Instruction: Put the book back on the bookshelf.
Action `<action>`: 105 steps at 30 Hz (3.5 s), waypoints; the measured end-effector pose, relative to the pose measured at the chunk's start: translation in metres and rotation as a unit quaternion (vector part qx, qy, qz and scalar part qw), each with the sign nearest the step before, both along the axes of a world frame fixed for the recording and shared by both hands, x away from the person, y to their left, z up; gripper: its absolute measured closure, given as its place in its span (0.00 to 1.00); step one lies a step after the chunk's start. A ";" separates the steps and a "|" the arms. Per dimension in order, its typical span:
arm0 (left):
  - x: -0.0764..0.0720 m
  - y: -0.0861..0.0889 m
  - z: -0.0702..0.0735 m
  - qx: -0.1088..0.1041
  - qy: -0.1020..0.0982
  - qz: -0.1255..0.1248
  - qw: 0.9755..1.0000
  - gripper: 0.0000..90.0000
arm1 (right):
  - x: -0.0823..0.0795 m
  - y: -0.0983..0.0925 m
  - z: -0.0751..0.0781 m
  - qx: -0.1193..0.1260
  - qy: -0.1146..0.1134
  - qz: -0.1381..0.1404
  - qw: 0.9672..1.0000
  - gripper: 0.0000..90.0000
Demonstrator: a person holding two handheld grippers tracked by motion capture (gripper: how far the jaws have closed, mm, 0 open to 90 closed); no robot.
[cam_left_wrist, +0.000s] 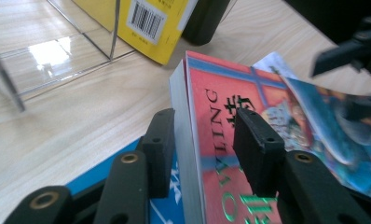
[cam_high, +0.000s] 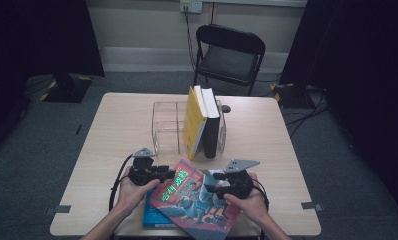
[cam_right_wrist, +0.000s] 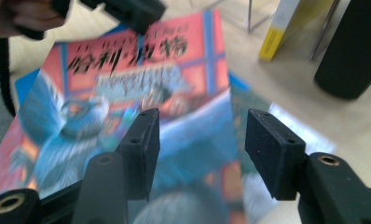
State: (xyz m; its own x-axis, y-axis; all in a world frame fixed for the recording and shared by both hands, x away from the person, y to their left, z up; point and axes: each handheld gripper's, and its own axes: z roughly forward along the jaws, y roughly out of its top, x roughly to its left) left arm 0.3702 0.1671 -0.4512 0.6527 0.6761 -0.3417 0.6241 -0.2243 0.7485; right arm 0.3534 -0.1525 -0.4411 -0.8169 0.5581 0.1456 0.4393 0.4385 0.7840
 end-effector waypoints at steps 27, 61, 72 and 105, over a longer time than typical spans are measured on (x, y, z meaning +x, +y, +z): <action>-0.069 0.044 -0.008 0.028 -0.002 -0.051 0.998 0.53 | 0.020 0.018 -0.016 -0.009 0.031 0.005 0.999 0.61; -0.058 0.034 -0.012 0.044 -0.017 -0.051 0.998 0.64 | 0.010 0.003 -0.016 -0.006 0.057 -0.037 0.998 0.60; -0.049 0.025 -0.010 0.052 -0.016 -0.023 0.998 0.66 | 0.005 -0.009 -0.017 0.004 0.060 -0.043 0.997 0.57; -0.020 0.009 -0.011 0.052 -0.014 -0.005 0.999 0.67 | -0.021 -0.023 -0.019 -0.002 0.049 -0.065 0.997 0.42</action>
State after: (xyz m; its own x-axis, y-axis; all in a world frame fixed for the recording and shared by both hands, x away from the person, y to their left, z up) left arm 0.3502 0.1758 -0.4618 0.6681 0.7001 -0.2520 0.6005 -0.3074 0.7382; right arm 0.3321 -0.1756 -0.4601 -0.7201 0.6584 0.2188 0.5670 0.3768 0.7325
